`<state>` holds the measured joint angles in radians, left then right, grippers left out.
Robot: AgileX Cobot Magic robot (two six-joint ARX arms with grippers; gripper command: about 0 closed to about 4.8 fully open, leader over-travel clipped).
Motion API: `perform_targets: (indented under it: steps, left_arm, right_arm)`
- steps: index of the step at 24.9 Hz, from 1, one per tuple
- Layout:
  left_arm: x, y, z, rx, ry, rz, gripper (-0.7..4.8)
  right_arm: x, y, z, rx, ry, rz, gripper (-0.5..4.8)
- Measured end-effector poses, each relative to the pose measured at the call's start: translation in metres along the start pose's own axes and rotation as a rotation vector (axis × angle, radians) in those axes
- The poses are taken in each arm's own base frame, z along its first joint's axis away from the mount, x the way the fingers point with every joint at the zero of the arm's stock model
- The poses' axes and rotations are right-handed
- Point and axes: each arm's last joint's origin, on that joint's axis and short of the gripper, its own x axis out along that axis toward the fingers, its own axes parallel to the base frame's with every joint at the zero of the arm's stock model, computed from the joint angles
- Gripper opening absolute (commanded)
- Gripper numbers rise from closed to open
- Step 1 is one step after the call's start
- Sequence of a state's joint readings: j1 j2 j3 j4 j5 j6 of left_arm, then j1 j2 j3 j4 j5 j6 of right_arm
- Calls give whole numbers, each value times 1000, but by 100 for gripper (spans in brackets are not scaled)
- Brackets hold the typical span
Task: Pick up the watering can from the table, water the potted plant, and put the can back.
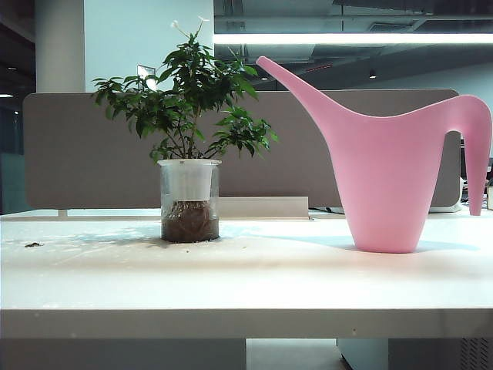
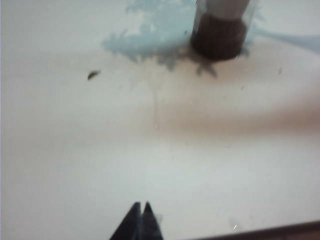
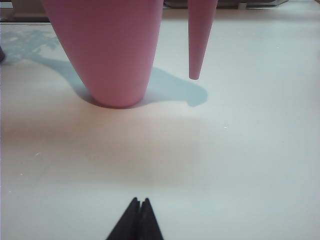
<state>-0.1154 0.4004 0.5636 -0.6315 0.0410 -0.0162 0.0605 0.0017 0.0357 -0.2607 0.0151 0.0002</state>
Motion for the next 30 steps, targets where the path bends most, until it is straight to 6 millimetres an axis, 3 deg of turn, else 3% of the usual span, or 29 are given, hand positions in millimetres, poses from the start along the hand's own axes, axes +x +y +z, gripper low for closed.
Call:
perform_targets:
  steps: [3, 11, 15, 30]
  left_arm:
    - [-22, -5, 41, 20, -108, -38, -5]
    - [-82, -19, 101, 55, -258, -253, -5]
    - [-116, -21, 110, 105, -263, -408, -5]
    - [-116, -21, 106, 157, -227, -399, -5]
  right_arm:
    - [0, 0, 0, 0, 0, 0, 0]
    - [0, 0, 0, 0, 0, 0, 0]
    - [0, 0, 0, 0, 0, 0, 0]
    - [0, 0, 0, 0, 0, 0, 0]
